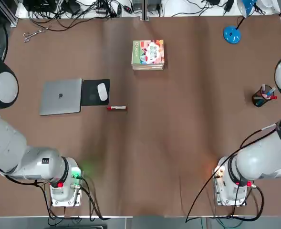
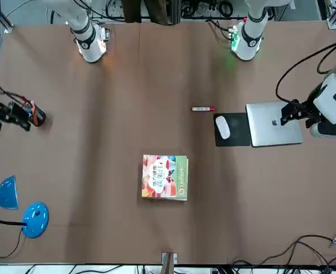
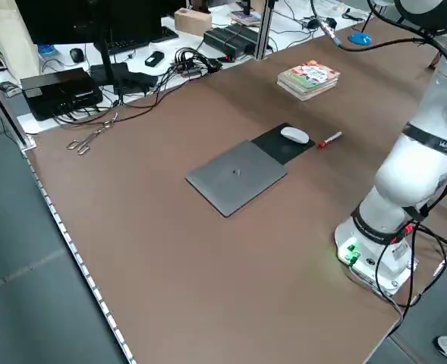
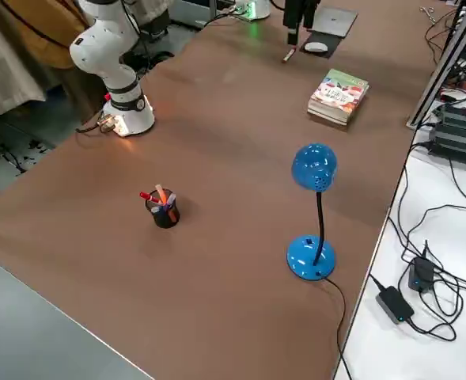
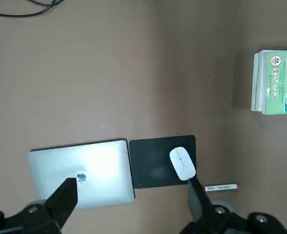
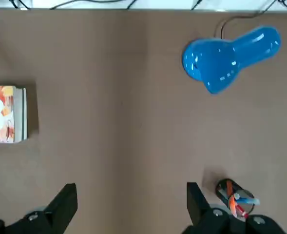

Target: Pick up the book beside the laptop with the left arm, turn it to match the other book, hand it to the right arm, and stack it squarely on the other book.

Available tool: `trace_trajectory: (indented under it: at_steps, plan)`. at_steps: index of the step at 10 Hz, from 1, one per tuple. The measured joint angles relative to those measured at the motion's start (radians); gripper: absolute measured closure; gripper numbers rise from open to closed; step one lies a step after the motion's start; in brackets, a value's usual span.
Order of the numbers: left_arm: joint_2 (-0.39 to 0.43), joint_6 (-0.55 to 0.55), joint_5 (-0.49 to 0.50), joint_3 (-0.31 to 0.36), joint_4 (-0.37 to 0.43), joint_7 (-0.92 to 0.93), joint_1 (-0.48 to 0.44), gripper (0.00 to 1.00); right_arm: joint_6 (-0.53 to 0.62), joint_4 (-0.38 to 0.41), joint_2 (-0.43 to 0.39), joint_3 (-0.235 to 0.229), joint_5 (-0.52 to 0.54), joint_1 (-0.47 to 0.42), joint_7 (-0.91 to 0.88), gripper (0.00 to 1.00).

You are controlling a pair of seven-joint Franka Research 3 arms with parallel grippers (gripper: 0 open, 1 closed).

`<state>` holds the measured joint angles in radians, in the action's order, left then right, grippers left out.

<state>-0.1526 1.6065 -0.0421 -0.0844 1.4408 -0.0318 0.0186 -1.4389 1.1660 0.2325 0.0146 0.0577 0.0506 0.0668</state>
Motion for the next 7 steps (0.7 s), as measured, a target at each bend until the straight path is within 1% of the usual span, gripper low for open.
trace_trajectory:
  at_steps: [2, 5, 7]
  plan:
    - [0.001, 0.000, 0.009, 0.000, -0.002, -0.007, -0.004, 0.00, 0.000, 0.046, -0.038, -0.002, -0.006, -0.024, 0.000, 0.01]
    - [0.018, -0.066, 0.024, -0.004, -0.008, -0.083, -0.004, 0.00, -0.007, 0.061, -0.042, -0.004, -0.058, -0.083, 0.000, 0.01]
    - [0.039, -0.081, 0.024, -0.005, 0.006, -0.092, -0.004, 0.00, -0.034, 0.071, -0.042, -0.006, -0.096, -0.132, -0.002, 0.01]
